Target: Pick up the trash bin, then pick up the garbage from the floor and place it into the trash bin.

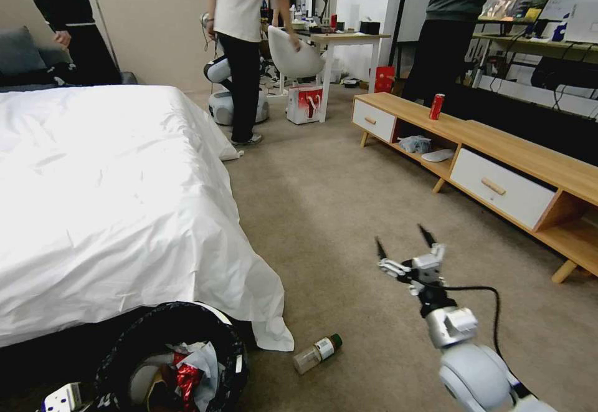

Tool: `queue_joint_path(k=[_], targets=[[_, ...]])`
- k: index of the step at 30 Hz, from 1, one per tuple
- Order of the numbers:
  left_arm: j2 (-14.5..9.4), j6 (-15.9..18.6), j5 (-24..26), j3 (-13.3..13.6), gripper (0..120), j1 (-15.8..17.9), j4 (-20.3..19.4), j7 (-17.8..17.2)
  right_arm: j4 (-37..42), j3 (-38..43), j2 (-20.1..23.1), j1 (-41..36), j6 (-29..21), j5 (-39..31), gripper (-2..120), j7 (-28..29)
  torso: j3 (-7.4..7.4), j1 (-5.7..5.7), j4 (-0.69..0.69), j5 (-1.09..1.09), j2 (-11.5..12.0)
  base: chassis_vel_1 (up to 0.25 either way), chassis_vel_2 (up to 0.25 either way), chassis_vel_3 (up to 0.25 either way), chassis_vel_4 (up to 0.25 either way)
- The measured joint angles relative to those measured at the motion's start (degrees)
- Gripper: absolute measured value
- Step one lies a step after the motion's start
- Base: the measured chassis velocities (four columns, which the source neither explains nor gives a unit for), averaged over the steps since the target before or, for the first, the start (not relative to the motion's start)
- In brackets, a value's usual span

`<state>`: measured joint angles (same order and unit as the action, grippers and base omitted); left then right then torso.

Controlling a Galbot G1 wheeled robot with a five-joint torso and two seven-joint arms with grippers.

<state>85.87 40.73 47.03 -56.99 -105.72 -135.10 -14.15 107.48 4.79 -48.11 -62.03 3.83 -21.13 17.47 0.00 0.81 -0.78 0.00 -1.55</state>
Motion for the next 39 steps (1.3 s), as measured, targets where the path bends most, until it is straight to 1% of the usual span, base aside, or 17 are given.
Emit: queue_joint_path(k=[1,2,3,9,10,12,13,15,17,21,23,27,28,29,30,32,39], targets=[[-0.18,0.02,0.05,0.2,0,0.02,0.21,-0.02,-0.02,-3.46,1.42,2.72,-4.55,-3.66,100,1.46,0.0,0.0,-0.05,0.0,0.0,0.0,0.0,0.0,0.0],[-0.18,0.02,0.05,0.2,0,0.02,0.21,-0.02,-0.02,-3.46,1.42,2.72,-4.55,-3.66,100,1.46,0.0,0.0,-0.05,0.0,0.0,0.0,0.0,0.0,0.0],[-0.2,0.03,-0.03,0.28,0,-0.07,0.39,0.06,0.03,-7.94,2.39,6.31,-9.17,-7.43,100,3.1,0.0,0.0,-0.05,-0.01,0.0,0.0,0.0,0.0,0.0],[-0.19,0.03,-0.05,0.3,0,-0.08,0.5,0.12,0.18,-12.16,2.8,9.71,-12.59,-10.33,100,4.12,0.0,0.0,-0.03,0.01,0.0,0.0,0.0,0.0,0.0],[-0.21,0.03,-0.08,0.37,0,0.14,0.64,0.14,0.54,-17.11,3.09,14.24,-16.02,-14.05,100,4.88,0.0,-0.01,0.01,-0.01,0.0,0.0,0.0,0.0,0.0],[-0.28,0.03,-0.03,0.47,0,0.57,0.92,0.13,1.53,-24.57,3.24,21.33,-23.2,-23.06,100,6.58,0.0,0.0,-0.03,0.0,0.0,0.0,0.0,0.0,0.0],[-0.28,0.03,-0.03,0.47,0,0.57,0.92,0.13,1.53,-24.57,3.24,21.33,-23.2,-23.06,100,6.58,0.0,0.0,-0.03,0.0,0.0,0.0,0.0,0.0,0.0],[-0.22,0.03,-0.12,0.62,0,0.66,1.22,0.15,1.45,-32.63,2.82,27.12,-28.12,-28.63,100,6.65,0.0,0.0,-0.02,0.0,0.0,0.0,0.0,0.0,0.0],[-0.19,0.03,-0.17,0.63,0,0.79,1.33,0.15,0.81,-36.82,2.07,29.79,-29.94,-29.08,100,6.08,0.0,0.0,-0.01,-0.01,0.0,0.0,0.0,0.0,0.0],[-0.12,0.03,-0.2,0.71,0,1.03,1.56,0.17,-1.27,-43.24,-0.53,34.16,-34.92,-28.78,100,3.55,0.0,0.0,-0.02,0.0,0.0,0.0,0.0,0.0,0.0],[0.06,0.02,-0.31,0.75,0,1.14,1.76,0.24,-2.93,-46.13,-2.17,36.88,-38.8,-26.93,100,-0.16,0.0,0.0,-0.01,0.0,0.0,0.0,0.0,0.0,0.0],[0.23,-0.05,-0.39,0.77,0,1.29,1.84,0.31,-4.55,-48.1,-3.32,39.02,-41.47,-23.82,100,-3.42,0.0,0.0,-0.02,-0.01,0.0,0.0,0.0,0.0,0.0],[0.35,-0.06,-0.44,0.81,0,1.45,1.94,0.39,-5.85,-48.88,-3.97,40.12,-42.52,-19.34,100,-7.48,0.0,0.0,-0.02,0.01,0.0,0.0,0.0,0.0,0.0],[0.35,-0.06,-0.44,0.81,0,1.45,1.94,0.39,-5.85,-48.88,-3.97,40.12,-42.52,-19.34,100,-7.48,0.0,0.0,-0.02,0.01,0.0,0.0,0.0,0.0,0.0],[0.44,-0.08,-0.5,0.83,0,1.54,2.03,0.41,-7.12,-48.92,-4.25,40.86,-43.23,-14.5,100,-13.43,0.0,0.0,-0.02,-0.01,0.0,0.0,0.0,0.0,0.0],[0.55,-0.12,-0.56,0.84,0,1.7,2.15,0.44,-9.42,-49.37,-4.77,41.84,-42.57,-8.91,100,-20.68,0.0,0.0,-0.03,0.0,0.0,0.0,0.0,0.0,0.0],[0.8,-0.3,-0.75,0.97,0,2.04,2.57,0.6,-14.89,-50.44,-5.62,42.79,-36.81,-1.23,100,-28.37,0.0,0.0,-0.02,0.0,0.0,0.0,0.0,0.0,0.0]])
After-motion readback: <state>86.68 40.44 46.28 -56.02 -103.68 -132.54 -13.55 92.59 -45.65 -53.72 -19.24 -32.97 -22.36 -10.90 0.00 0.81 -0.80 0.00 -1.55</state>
